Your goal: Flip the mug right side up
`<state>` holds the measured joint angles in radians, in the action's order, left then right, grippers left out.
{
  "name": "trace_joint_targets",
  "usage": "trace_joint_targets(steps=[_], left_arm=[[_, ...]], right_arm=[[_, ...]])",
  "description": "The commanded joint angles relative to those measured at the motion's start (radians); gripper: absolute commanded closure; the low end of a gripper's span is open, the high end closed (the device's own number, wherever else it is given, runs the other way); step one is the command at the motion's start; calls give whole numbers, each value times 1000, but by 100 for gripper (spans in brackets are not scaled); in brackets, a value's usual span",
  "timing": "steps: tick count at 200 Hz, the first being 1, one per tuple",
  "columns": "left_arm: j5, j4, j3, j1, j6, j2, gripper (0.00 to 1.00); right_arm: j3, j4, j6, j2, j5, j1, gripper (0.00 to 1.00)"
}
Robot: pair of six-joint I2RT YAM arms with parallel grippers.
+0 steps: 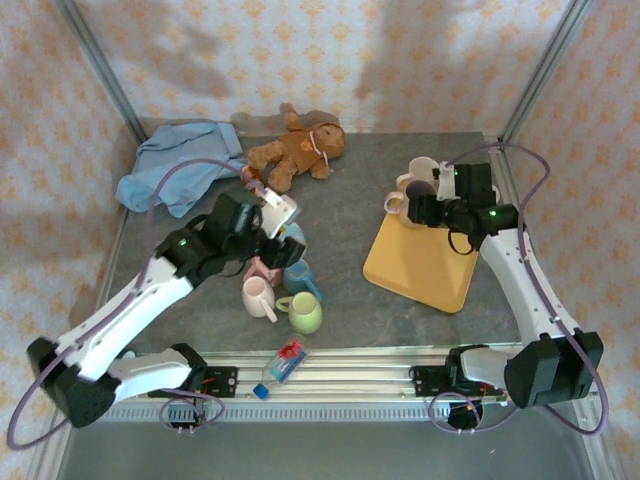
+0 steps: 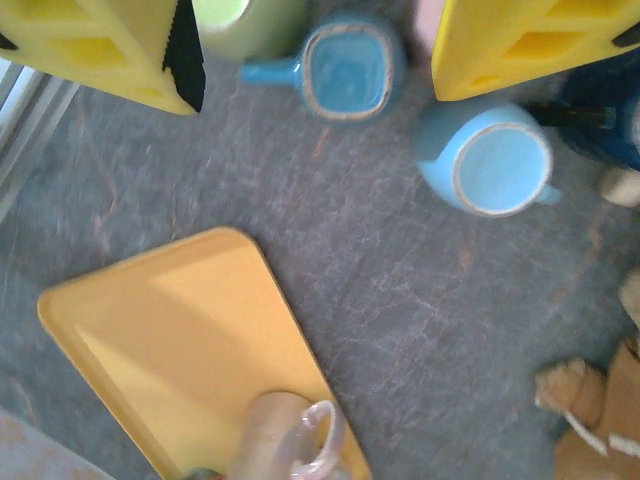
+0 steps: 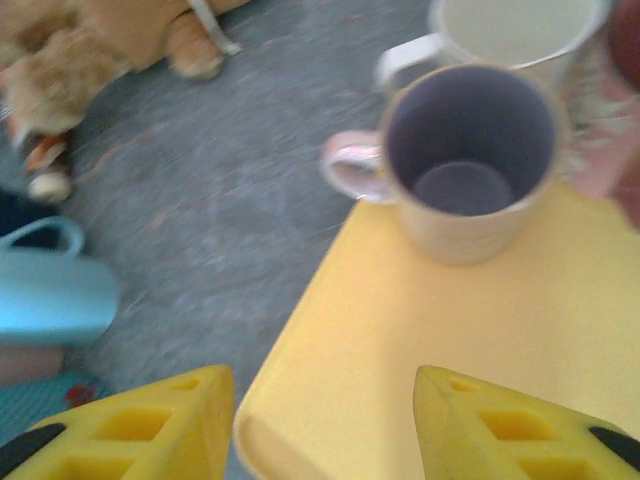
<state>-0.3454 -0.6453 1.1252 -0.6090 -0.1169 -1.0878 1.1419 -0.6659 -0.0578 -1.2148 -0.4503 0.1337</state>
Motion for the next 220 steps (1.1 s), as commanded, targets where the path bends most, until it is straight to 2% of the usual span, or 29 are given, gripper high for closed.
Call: trace_joint_targets(steps=[1,33,71,104,145,163,192,220], left_arm=[[-46,-104,-63,-4,-326,105,37],[-84,-152,-104,5,-524,158,33],[-95,-212,-91,5,-685,46,33],[-45,-207,-101,0,-805,-26,33],[-44,-217,-132,-15,-986,-68,33],[0,-232,-177,-41,-1123,-66,32],[-1,-216,-203,-48,-1145,-72,32],[1,-223,-209,-59,-1155,-92,33]], right_arm=[[-28,-43,-90,26,-144,7,51],[-86,19,-182,78,-294,18,52],[-151,83,-234,111,-362,29,52],[-166,74,-247,104,-405,33,52],[-165,54,-145,100,-469,42,53],[-163,19,-79,101,-514,42,53],[-163,-41,11,98,-520,43,54],[-122,-154,-6,55,-558,44,54]])
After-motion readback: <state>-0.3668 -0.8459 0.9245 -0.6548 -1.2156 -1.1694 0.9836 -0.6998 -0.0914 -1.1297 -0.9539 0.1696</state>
